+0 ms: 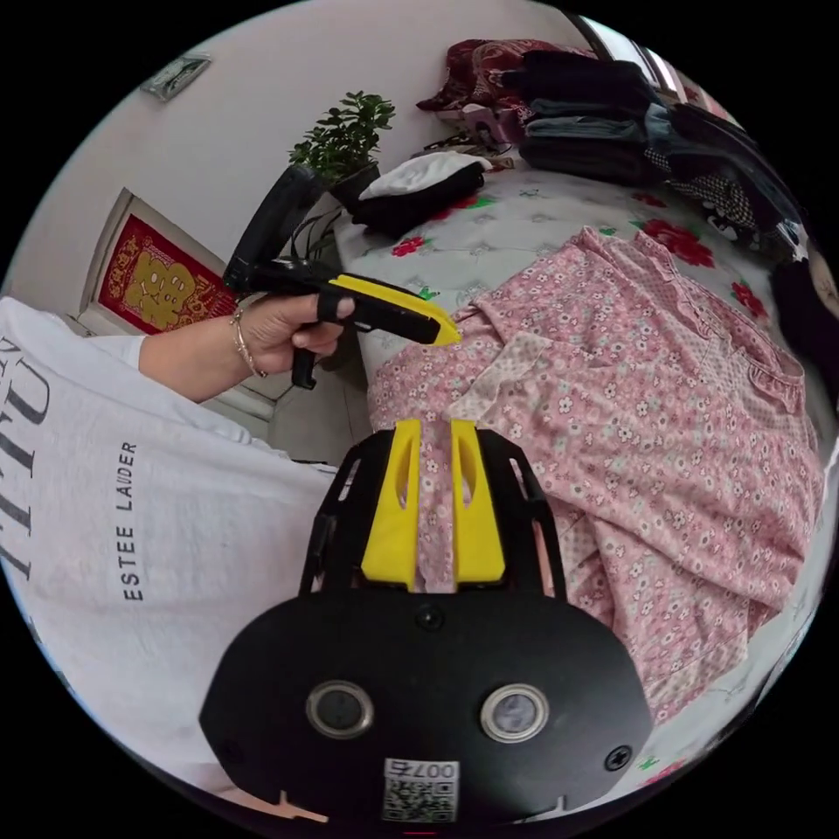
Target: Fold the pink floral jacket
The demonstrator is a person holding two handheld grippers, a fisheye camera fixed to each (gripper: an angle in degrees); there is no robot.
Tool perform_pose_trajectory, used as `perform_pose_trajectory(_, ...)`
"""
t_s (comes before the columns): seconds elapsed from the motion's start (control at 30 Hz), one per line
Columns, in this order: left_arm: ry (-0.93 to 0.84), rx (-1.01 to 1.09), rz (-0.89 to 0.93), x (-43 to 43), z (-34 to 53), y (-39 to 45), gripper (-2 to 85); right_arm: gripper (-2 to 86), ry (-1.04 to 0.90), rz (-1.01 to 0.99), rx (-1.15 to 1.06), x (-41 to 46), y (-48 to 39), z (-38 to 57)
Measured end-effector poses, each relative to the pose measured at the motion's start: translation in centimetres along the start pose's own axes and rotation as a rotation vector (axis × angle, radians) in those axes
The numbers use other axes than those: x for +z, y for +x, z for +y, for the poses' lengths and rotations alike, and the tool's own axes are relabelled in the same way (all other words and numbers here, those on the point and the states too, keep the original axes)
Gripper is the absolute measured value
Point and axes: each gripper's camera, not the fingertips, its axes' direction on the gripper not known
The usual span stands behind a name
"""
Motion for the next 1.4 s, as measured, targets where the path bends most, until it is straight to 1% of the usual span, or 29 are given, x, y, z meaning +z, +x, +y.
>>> perform_pose_trajectory(0.03, 0.015, 0.021, 0.004, 0.1, -1.0, 0.1, 7.8, 3.4, 0.012, -0.012, -0.006, -0.6, -0.4, 0.1)
perform_pose_trajectory(0.1, 0.014, 0.068, 0.006, 0.7, -2.6, 0.6, 8.3, 3.8, 0.038, 0.089, 0.012, -2.2, -0.3, 0.4)
perform_pose_trajectory(0.13, -0.011, 0.101, 0.002, 1.5, -3.8, 1.1, 8.7, 4.2, 0.066, 0.206, 0.067, -3.7, 0.8, 0.8)
perform_pose_trajectory(0.17, -0.043, 0.134, -0.004, 2.6, -4.8, 1.8, 8.9, 4.4, 0.092, 0.314, 0.16, -5.4, 2.9, 1.5)
perform_pose_trajectory(0.2, -0.06, 0.145, -0.012, 3.1, -5.3, 2.1, 9.1, 4.5, 0.105, 0.359, 0.217, -6.4, 4.2, 1.9)
perform_pose_trajectory(0.27, -0.11, 0.167, -0.066, 5.1, -6.8, 3.5, 6.5, 4.7, 0.135, 0.526, 0.471, -10.0, 9.9, 4.6)
perform_pose_trajectory(0.33, -0.171, 0.165, -0.141, 6.6, -7.3, 4.3, 2.3, 4.7, 0.153, 0.606, 0.638, -12.2, 13.7, 7.1)
perform_pose_trajectory(0.37, -0.2, 0.184, -0.162, 7.2, -7.3, 4.8, 0.5, 4.7, 0.157, 0.609, 0.722, -13.2, 15.9, 8.6)
perform_pose_trajectory(0.47, -0.174, 0.214, -0.168, 5.5, -6.7, 5.3, -0.4, 4.6, 0.17, 0.57, 0.801, -14.4, 19.2, 10.5)
perform_pose_trajectory(0.6, -0.161, 0.154, -0.148, 2.1, -4.5, 4.2, 0.3, 4.5, 0.165, 0.515, 0.748, -14.0, 19.9, 11.4)
perform_pose_trajectory(0.67, -0.13, 0.084, -0.084, 0.2, -3.3, 3.1, 3.9, 4.3, 0.19, 0.492, 0.663, -14.3, 18.7, 11.9)
perform_pose_trajectory(0.73, -0.141, 0.053, -0.085, -0.6, -3.7, 3.0, 7.2, 4.1, 0.179, 0.517, 0.577, -14.5, 17.5, 12.0)
perform_pose_trajectory(0.8, -0.135, 0.058, -0.131, -1.5, -5.6, 3.7, 8.4, 4.0, 0.145, 0.558, 0.508, -14.5, 16.7, 11.9)
perform_pose_trajectory(0.83, -0.097, 0.079, -0.133, -2.3, -7.6, 4.7, 8.8, 3.8, 0.123, 0.577, 0.468, -14.5, 16.5, 11.7)
perform_pose_trajectory(0.9, -0.061, 0.148, -0.103, -2.4, -11.5, 7.3, 9.1, 3.5, 0.081, 0.596, 0.408, -14.3, 16.6, 11.3)
perform_pose_trajectory(0.93, -0.049, 0.22, -0.073, -1.7, -14.6, 9.7, 9.3, 3.2, 0.063, 0.594, 0.377, -14.1, 16.9, 10.9)
perform_pose_trajectory(0.97, -0.055, 0.308, -0.049, -0.2, -17.7, 12.5, 9.5, 2.9, 0.067, 0.579, 0.355, -14.1, 17.3, 10.4)
perform_pose_trajectory(1.0, -0.066, 0.353, -0.041, 0.9, -19.3, 14.0, 9.6, 2.8, 0.071, 0.567, 0.343, -14.0, 17.5, 10.2)
perform_pose_trajectory(1.07, -0.129, 0.502, -0.013, 6.6, -25.1, 20.1, 10.2, 2.1, 0.044, 0.542, 0.318, -13.4, 18.5, 9.5)
perform_pose_trajectory(1.1, -0.152, 0.525, -0.001, 8.2, -26.3, 21.5, 10.4, 1.9, 0.035, 0.533, 0.314, -13.2, 18.7, 9.4)
perform_pose_trajectory(1.13, -0.203, 0.566, 0.019, 11.7, -28.5, 24.3, 10.9, 1.5, 0.035, 0.502, 0.305, -13.2, 18.9, 9.4)
perform_pose_trajectory(1.17, -0.25, 0.587, 0.024, 15.1, -30.3, 26.8, 11.2, 1.1, 0.059, 0.494, 0.305, -13.5, 18.8, 9.6)
perform_pose_trajectory(1.2, -0.271, 0.597, 0.02, 16.8, -31.0, 28.0, 11.2, 0.9, 0.071, 0.494, 0.308, -13.7, 18.7, 9.8)
perform_pose_trajectory(1.27, -0.33, 0.645, -0.025, 22.7, -32.4, 31.9, 8.6, 0.4, 0.125, 0.478, 0.324, -14.9, 18.3, 10.8)
perform_pose_trajectory(1.3, -0.346, 0.659, -0.057, 23.9, -32.5, 32.6, 6.3, 0.3, 0.142, 0.472, 0.331, -15.2, 18.1, 11.1)
perform_pose_trajectory(1.33, -0.346, 0.696, -0.145, 25.5, -32.2, 33.9, 1.7, 0.2, 0.17, 0.474, 0.344, -15.6, 17.8, 11.6)
perform_pose_trajectory(1.37, -0.27, 0.738, -0.188, 25.3, -31.9, 34.8, 0.7, 0.1, 0.18, 0.518, 0.36, -15.8, 17.4, 12.1)
perform_pose_trajectory(1.4, -0.27, 0.749, -0.205, 25.5, -31.8, 35.2, 0.1, 0.1, 0.175, 0.541, 0.364, -15.7, 17.3, 12.2)
